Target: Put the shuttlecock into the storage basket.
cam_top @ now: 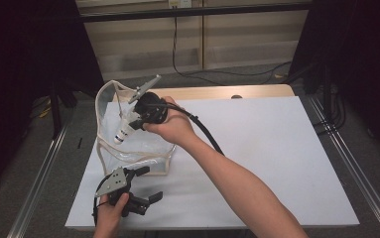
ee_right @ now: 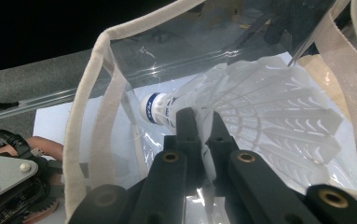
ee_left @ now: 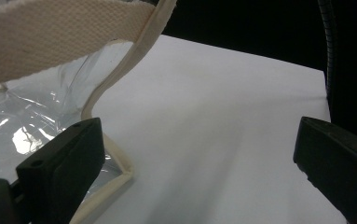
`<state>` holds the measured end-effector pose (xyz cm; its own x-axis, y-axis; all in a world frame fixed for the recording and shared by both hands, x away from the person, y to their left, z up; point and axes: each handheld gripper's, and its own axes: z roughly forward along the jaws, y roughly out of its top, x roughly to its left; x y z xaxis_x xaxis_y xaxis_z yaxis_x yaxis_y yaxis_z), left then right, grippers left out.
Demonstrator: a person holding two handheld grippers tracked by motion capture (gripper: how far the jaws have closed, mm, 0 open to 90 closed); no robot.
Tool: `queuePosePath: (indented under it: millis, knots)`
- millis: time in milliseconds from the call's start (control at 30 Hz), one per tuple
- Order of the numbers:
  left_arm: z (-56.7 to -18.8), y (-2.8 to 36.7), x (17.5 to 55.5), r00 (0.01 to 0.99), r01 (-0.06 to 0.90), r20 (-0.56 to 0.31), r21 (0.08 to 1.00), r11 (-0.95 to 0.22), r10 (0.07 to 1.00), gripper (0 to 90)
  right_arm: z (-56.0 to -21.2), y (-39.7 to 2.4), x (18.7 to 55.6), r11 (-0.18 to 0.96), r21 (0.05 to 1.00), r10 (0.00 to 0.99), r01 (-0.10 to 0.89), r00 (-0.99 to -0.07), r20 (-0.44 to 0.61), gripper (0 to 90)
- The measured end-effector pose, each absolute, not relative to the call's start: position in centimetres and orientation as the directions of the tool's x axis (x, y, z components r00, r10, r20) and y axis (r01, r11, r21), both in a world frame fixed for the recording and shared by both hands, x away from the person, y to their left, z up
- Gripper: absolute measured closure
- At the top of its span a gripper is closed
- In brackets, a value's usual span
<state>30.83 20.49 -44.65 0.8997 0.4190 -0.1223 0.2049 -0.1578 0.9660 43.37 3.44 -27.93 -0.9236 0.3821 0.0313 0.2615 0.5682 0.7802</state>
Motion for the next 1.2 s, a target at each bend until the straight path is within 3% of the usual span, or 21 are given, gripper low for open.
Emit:
queuePosePath:
  millis: [1200]
  knots:
    - [-44.6,20.5,30.8,0.899,0.201,-0.118,0.966,-0.160,0.421,2.2,-29.7,4.6,43.8,0.604,0.752,0.383,0.265,-0.924,0.018,87.6]
